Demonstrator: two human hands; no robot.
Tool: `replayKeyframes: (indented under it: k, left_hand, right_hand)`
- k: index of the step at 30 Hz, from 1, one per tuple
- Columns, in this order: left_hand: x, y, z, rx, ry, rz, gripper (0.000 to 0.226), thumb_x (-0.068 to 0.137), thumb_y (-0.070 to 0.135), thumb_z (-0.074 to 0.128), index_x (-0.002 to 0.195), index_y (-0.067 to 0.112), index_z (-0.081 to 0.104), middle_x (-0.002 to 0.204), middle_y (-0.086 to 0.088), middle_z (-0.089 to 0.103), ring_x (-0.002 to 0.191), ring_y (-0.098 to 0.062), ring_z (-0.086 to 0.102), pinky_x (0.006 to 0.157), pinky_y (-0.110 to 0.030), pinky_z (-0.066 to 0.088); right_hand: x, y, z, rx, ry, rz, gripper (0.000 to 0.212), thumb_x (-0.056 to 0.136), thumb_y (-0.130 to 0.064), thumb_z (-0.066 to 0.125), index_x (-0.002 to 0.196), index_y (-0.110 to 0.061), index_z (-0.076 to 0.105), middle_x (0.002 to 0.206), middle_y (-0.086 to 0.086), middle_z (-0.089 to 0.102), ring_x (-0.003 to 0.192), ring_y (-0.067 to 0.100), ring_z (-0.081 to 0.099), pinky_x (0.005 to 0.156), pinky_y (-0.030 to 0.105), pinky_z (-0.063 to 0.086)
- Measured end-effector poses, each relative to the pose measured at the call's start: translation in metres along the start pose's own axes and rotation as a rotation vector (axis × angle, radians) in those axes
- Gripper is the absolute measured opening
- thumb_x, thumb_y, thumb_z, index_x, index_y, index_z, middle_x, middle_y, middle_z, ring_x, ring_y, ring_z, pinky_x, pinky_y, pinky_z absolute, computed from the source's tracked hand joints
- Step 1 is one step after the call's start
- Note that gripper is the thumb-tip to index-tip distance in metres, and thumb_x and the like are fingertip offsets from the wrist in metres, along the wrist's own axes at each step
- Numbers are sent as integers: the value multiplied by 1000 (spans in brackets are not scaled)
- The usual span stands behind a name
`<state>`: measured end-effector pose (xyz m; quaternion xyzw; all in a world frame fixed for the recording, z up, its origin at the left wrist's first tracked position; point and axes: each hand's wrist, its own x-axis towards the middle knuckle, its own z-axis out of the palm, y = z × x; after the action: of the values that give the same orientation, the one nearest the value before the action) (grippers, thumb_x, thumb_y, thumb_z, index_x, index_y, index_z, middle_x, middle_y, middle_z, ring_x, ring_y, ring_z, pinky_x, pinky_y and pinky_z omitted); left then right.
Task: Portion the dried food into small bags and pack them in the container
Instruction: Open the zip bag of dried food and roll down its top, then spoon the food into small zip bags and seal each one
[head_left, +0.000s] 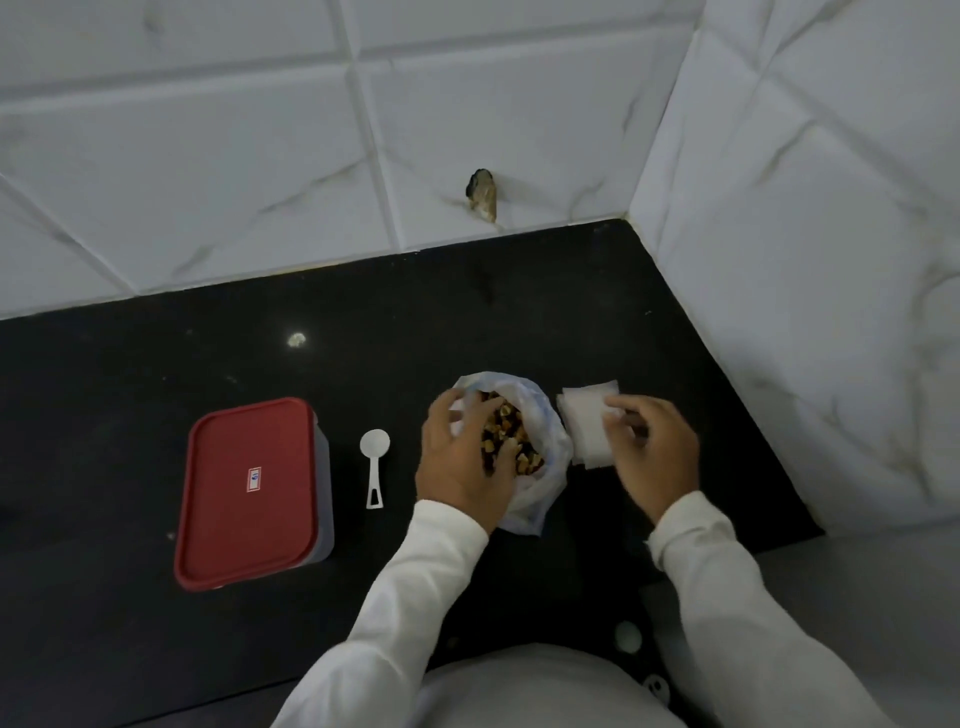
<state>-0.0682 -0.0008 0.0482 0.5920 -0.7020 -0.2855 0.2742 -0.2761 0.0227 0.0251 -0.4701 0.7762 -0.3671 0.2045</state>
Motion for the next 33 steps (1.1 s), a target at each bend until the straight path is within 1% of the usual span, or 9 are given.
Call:
replayKeyframes:
  k: [3, 5, 7, 10, 14, 21, 25, 29, 33]
  left_hand:
    - [-1, 35, 25, -166, -48, 107, 31, 92, 15, 63, 122, 21, 63, 129, 0, 57, 118, -13, 53, 101, -28, 46]
    - [-3, 54, 47, -307, -212, 3, 39, 95, 10, 58, 131, 25, 56, 133, 2, 56, 121, -7, 53, 100, -19, 45]
    - [-3, 66, 73, -377, -328, -110, 50, 97, 7, 54, 143, 24, 46, 145, 0, 48, 133, -12, 47, 107, -26, 44]
    - [0, 72, 107, -187, -431, -184, 60, 99, 15, 49, 154, 27, 29, 163, -2, 24, 151, -22, 19, 122, -43, 24]
    - [2, 76, 123, -89, -546, -284, 62, 100, 23, 45, 155, 35, 20, 167, -4, 2, 153, -29, 3, 122, -46, 16]
    - [3, 78, 128, -85, -516, -332, 56, 100, 21, 47, 151, 34, 28, 165, -4, 9, 151, -31, 15, 118, -45, 25]
    - [3, 81, 130, -108, -487, -331, 52, 100, 19, 47, 148, 34, 34, 165, -2, 12, 150, -30, 19, 117, -42, 26]
    - [5, 84, 129, -123, -461, -303, 49, 100, 17, 48, 145, 33, 38, 162, -2, 19, 146, -28, 29, 112, -35, 33]
    - [6, 85, 127, -146, -446, -281, 44, 99, 17, 49, 139, 33, 44, 160, -1, 24, 147, -25, 27, 115, -35, 28]
  right_hand:
    - [11, 25, -10, -66, -1, 132, 27, 89, -16, 67, 116, -16, 64, 118, 6, 61, 98, 15, 61, 82, 24, 47]
    - [17, 34, -9, -97, -39, 207, 33, 88, -15, 69, 120, -15, 63, 120, 6, 61, 96, 12, 58, 83, 24, 46]
    - [23, 39, -6, -102, -87, 258, 38, 88, -17, 69, 124, -15, 60, 123, 6, 60, 99, 13, 56, 85, 24, 45]
    - [28, 43, -3, -98, -185, 301, 45, 90, -23, 66, 132, -13, 54, 129, 7, 56, 110, 19, 58, 89, 28, 45]
    - [33, 51, -1, -68, -257, 325, 48, 90, -24, 66, 135, -14, 52, 131, 6, 57, 113, 20, 58, 91, 29, 45]
    - [37, 56, -6, 25, -304, 352, 36, 91, -21, 65, 126, -17, 58, 123, 1, 62, 111, 17, 59, 86, 26, 43]
    - [39, 60, -6, 40, -271, 351, 27, 91, -20, 65, 117, -17, 62, 115, 1, 66, 96, 11, 59, 82, 24, 45]
    - [41, 64, -8, 71, -241, 374, 22, 92, -23, 64, 114, -18, 64, 108, -2, 66, 93, 10, 59, 77, 22, 44]
    - [44, 67, -12, 105, -212, 398, 17, 91, -26, 65, 107, -21, 65, 104, -4, 66, 92, 10, 60, 80, 25, 44]
